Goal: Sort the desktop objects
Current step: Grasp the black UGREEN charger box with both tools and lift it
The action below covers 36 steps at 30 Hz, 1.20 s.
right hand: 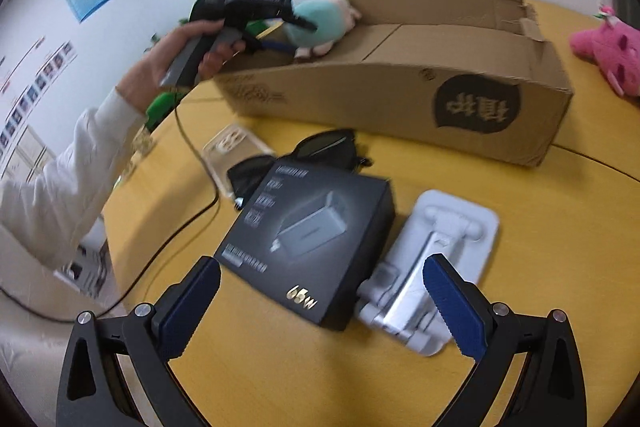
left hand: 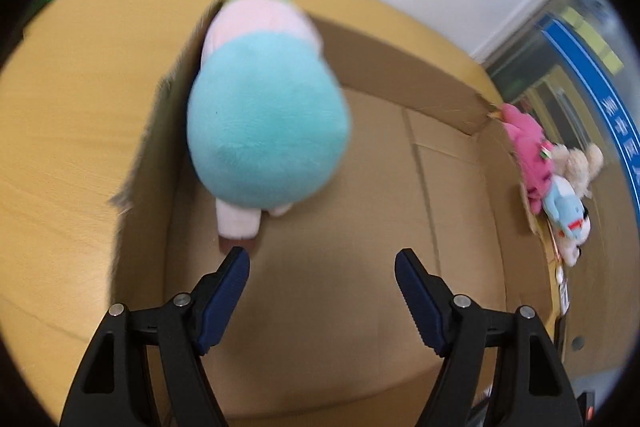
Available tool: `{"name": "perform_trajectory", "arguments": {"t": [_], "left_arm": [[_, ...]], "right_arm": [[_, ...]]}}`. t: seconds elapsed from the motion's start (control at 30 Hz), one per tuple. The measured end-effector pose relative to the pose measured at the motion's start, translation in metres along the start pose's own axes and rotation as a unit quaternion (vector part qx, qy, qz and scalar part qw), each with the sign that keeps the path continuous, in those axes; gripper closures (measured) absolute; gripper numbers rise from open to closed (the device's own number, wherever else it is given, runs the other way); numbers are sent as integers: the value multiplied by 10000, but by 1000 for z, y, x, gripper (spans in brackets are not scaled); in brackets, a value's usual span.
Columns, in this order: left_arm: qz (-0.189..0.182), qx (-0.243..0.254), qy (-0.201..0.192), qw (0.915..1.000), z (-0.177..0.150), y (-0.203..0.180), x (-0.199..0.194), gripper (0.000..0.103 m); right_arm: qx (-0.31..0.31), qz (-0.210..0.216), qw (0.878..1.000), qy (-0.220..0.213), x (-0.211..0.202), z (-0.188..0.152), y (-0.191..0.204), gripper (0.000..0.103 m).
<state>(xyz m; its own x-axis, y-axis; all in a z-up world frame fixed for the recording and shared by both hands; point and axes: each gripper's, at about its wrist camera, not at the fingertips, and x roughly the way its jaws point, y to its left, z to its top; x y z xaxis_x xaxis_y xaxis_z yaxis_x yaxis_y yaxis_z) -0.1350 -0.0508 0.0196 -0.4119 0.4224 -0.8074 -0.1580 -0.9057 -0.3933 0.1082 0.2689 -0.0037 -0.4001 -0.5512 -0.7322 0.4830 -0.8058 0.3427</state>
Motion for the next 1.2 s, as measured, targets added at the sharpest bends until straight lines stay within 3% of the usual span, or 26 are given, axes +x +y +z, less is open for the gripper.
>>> {"name": "perform_trajectory", "arguments": {"t": [0.17, 0.27, 0.4, 0.47, 0.6, 0.77, 0.87, 0.97, 1.1, 1.2], "left_arm": [[-410, 620, -321, 9967, -52, -29, -57, 28], [-831, 863, -250, 9925, -99, -47, -75, 28], [-1473, 1072, 117, 9832, -161, -71, -64, 28], [-1722, 1154, 350, 9777, -177, -85, -48, 28], [-2021, 1248, 684, 9690, -197, -104, -19, 28], [-2209, 1200, 910, 9636, -211, -113, -2, 28], [-2080, 1213, 972, 9657, -222, -117, -2, 28], [-2062, 1174, 989, 9664, -235, -116, -9, 28], [-2092, 1142, 998, 9660, -249, -112, -18, 29], [-1975, 965, 1010, 9703, -252, -109, -13, 29]], "right_arm": [[-529, -70, 9984, 168, 17, -3, 18, 0], [-583, -101, 9980, 231, 30, -1, 19, 0], [-755, 245, 9960, 417, 39, -7, 29, 0], [-836, 365, 9951, 376, 35, -12, 32, 0], [-756, 105, 9966, 304, 28, -15, 26, 0], [-887, 5, 9959, 196, 35, -18, 33, 0], [-880, -98, 9960, 84, 35, -23, 41, 0], [-781, 139, 9967, 148, 30, -35, 47, 0], [-1095, 375, 9928, 297, 19, -55, 67, 0], [-1164, 178, 9926, 299, 16, -60, 67, 1]]}}
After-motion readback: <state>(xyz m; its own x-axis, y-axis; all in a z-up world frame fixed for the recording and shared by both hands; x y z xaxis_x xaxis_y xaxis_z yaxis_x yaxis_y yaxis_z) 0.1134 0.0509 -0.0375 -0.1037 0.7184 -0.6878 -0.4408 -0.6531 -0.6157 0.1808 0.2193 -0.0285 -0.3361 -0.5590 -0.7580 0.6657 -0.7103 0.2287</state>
